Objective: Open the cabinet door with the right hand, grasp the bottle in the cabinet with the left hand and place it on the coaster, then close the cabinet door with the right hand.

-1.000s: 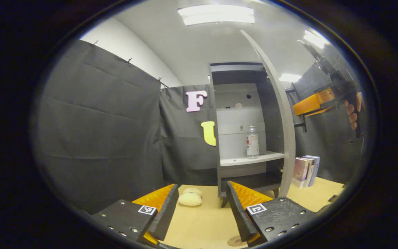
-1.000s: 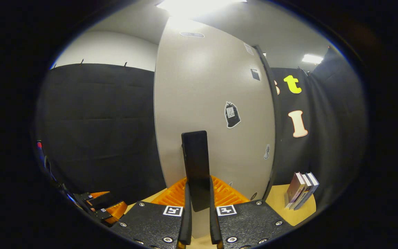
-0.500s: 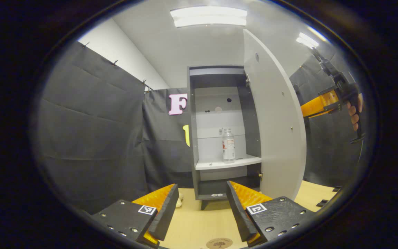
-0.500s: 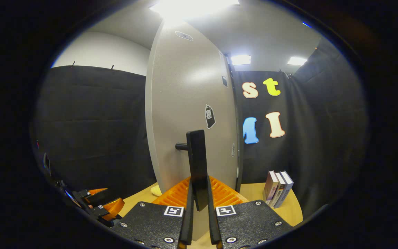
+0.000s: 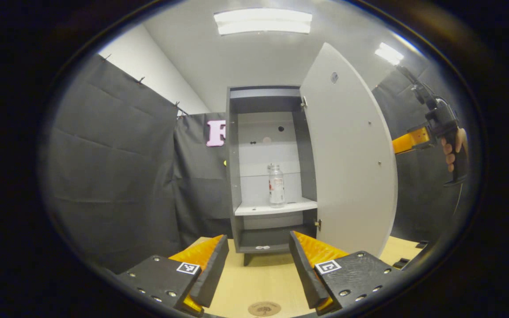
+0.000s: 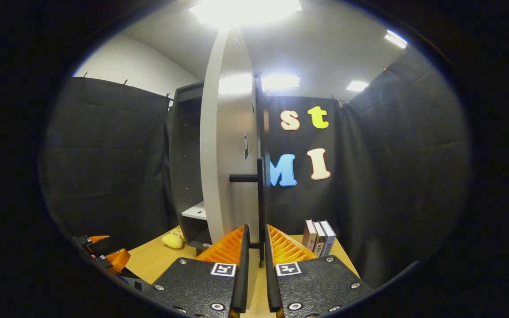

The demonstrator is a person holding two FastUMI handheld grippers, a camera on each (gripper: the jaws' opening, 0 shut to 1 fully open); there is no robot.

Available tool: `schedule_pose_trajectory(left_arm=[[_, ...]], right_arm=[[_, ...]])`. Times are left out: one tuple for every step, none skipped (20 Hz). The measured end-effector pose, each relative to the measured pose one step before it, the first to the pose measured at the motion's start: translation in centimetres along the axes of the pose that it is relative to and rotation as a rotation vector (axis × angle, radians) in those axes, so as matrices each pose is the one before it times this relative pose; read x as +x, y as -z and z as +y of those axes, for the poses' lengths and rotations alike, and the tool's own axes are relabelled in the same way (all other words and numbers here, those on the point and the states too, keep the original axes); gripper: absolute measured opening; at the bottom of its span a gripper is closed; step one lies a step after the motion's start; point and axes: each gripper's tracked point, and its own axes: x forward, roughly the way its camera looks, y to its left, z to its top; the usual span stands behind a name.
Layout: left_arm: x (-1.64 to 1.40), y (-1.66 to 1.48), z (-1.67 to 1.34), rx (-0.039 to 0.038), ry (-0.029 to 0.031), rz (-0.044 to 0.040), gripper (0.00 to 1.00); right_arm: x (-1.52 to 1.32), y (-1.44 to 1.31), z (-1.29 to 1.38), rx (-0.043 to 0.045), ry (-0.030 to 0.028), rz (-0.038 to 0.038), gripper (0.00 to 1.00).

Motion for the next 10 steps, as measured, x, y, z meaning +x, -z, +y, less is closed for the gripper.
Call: schedule_pose_trajectory(left_arm=[[0.306, -0.428, -0.310, 0.00112, 0.00524, -0.00266, 0.79], [0.350, -0.658, -0.256, 0.00546, 0.00381, -0.00398, 0.79], [0.162, -0.367, -0.368, 0.00375, 0.00816, -0.00405, 0.79], [0.347, -0.541, -0.400, -0.00322, 0.01152, -0.00614, 0.78], [0.957, -0.505, -0.358, -0.00898, 0.01192, -0.00568, 0.79], [0.940, -0.399, -0.257, -0.01118, 0.01340, -0.00150, 0.79], [1.086, -0.180, -0.138, -0.01203, 0.01438, 0.00108, 0.79], [1.134, -0.288, -0.081, -0.01215, 0.01030, -0.00028, 0.79], [1.429, -0.225, -0.018, -0.01255, 0.00834, -0.00055, 0.79], [1.424, -0.337, 0.041, -0.00953, 0.00953, 0.00026, 0.79]], right_arm=[[-0.457, -0.063, 0.514, 0.02477, -0.03159, -0.00284, 0.18], [-0.746, -0.164, 0.656, 0.02373, -0.04457, -0.01027, 0.17], [-0.949, -0.018, -0.379, 0.00813, -0.01228, -0.01065, 0.17], [-0.843, -0.021, -0.870, -0.01139, 0.01105, -0.00927, 0.17], [-0.976, 0.193, -0.803, -0.01381, 0.01521, -0.00368, 0.16], [-0.648, 0.412, -0.564, -0.00982, 0.00848, 0.00627, 0.25], [-0.474, 0.687, 0.048, -0.00401, 0.00198, 0.00971, 0.36], [-0.474, 0.525, -0.391, -0.00351, 0.01304, 0.00535, 0.66], [-0.196, 0.320, -1.053, -0.01126, 0.03044, 0.00183, 0.80], [-0.274, 0.313, -1.083, -0.01538, 0.03936, -0.00293, 0.95]])
